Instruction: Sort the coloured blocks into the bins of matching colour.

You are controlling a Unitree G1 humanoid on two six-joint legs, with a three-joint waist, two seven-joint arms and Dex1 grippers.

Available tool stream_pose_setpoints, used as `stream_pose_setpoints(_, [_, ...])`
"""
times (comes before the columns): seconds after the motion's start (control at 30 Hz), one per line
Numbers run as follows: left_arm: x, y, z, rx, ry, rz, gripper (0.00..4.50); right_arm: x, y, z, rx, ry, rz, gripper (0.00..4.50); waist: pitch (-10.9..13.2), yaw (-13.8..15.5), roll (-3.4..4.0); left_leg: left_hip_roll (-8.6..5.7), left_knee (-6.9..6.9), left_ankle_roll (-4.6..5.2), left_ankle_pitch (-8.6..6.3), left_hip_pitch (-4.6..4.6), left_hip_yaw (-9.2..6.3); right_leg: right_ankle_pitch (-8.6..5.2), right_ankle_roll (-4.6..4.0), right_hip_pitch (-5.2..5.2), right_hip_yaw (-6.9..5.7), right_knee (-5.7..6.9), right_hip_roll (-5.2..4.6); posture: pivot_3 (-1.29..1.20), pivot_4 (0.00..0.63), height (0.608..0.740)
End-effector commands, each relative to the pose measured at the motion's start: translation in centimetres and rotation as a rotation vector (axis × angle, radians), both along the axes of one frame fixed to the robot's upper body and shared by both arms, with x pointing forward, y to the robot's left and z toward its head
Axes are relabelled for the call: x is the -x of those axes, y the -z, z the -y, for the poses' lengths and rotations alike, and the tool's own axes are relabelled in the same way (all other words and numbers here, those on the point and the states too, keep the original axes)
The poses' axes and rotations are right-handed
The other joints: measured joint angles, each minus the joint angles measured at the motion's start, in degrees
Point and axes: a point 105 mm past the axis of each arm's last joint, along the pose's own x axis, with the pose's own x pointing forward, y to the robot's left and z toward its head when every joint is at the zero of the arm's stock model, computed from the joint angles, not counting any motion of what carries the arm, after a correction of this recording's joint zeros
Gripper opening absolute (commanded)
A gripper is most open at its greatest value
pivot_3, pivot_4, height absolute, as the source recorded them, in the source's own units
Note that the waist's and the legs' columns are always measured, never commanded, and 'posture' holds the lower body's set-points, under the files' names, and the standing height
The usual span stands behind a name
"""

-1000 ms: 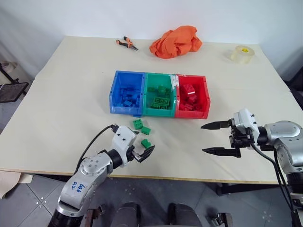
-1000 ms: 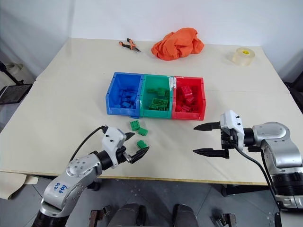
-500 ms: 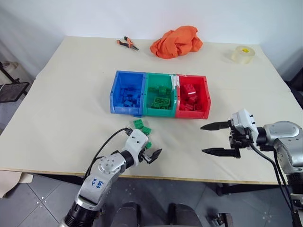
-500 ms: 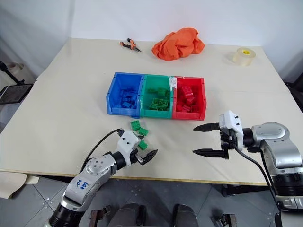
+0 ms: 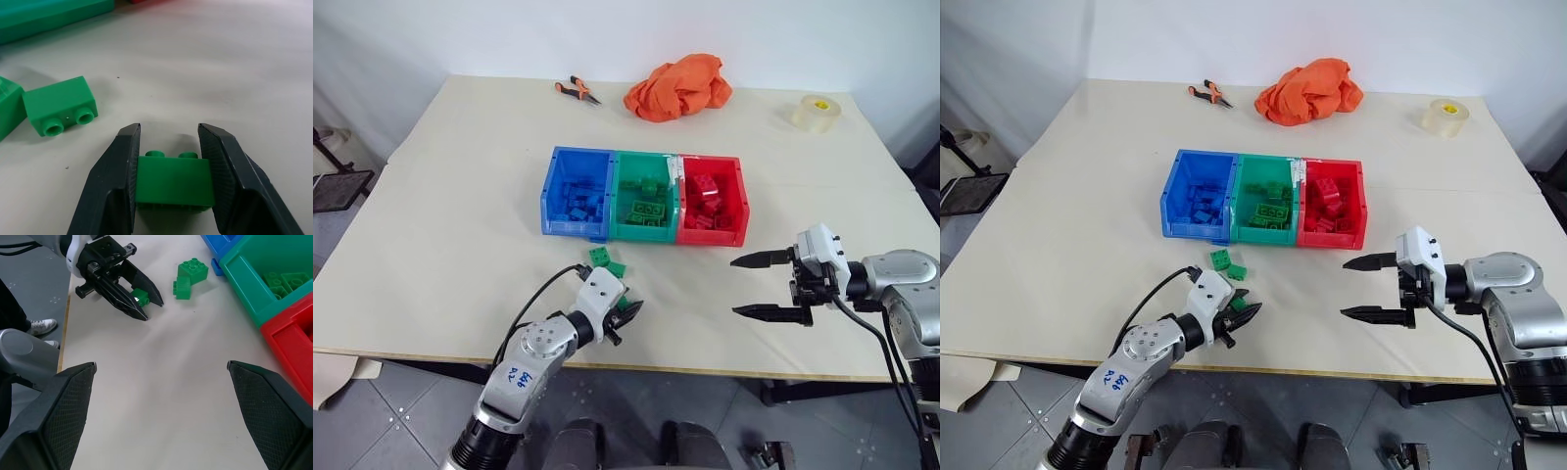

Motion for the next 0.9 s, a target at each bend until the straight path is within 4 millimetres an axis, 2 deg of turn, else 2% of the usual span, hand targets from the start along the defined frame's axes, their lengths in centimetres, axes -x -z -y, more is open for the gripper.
stream_pose_setpoints(0.03, [0.3,-0.8,0.2,0.022,0.004,0.027,1.50,-0.2,-1.3,0.5,-0.014,0.021,0.053,4.50,0.0,0.0,0.00,0.00,0.00,0.00,0.00,0.00,0.00,0.00,0.00,0.00,0.00,0.00,0.00,0.00,0.150,0.740])
stream_pose_setpoints(0.13, [0.1,-2.2,0.4,0.047,0.013,0.074,1.50,-0.3,-1.3,0.4,-0.020,0.026,0.057,4.50,0.0,0.0,0.00,0.00,0.01,0.00,0.00,-0.01,0.00,0.00,0.00,-0.01,0.00,0.00,0.00,0.00,0.150,0.740])
stream_pose_setpoints(0.3, [-1.6,-6.3,1.4,0.111,0.001,0.201,1.50,-0.4,-1.2,0.3,-0.027,0.039,0.065,4.50,0.0,0.2,-0.01,0.00,0.10,0.00,0.00,-0.09,-0.04,0.00,0.00,0.00,-0.06,0.00,0.03,0.00,0.150,0.740])
stream_pose_setpoints(0.43, [-5.0,-8.7,2.9,0.128,-0.025,0.288,1.50,-0.5,-1.2,0.3,-0.038,0.056,0.082,4.50,0.0,0.3,-0.01,-0.05,0.13,0.01,0.00,-0.09,-0.09,0.01,0.02,0.04,-0.18,0.02,0.05,0.00,0.150,0.740])
stream_pose_setpoints(0.63, [-10.5,-10.7,5.1,0.130,-0.063,0.372,1.50,-0.4,-1.1,0.3,-0.058,0.093,0.110,4.50,0.0,0.6,-0.02,-0.07,0.14,0.01,0.00,-0.10,-0.04,0.03,0.06,0.02,-0.70,0.05,0.12,0.00,0.150,0.740])
stream_pose_setpoints(0.77, [-13.1,-11.3,5.1,0.106,-0.113,0.394,2.79,-0.1,-1.0,0.8,-0.064,0.124,0.121,4.50,0.0,0.8,-0.05,-0.08,0.14,0.01,0.00,-0.11,0.00,0.04,0.09,-0.03,-0.72,0.06,0.12,0.00,0.150,0.740])
stream_pose_setpoints(0.9, [-13.3,-11.3,5.7,0.088,-0.072,0.410,4.07,0.4,-0.8,1.2,-0.062,0.148,0.118,4.50,0.0,0.9,-0.05,-0.08,0.12,0.01,0.00,-0.10,0.04,0.05,0.10,-0.06,-0.72,0.09,0.12,0.00,0.150,0.740])
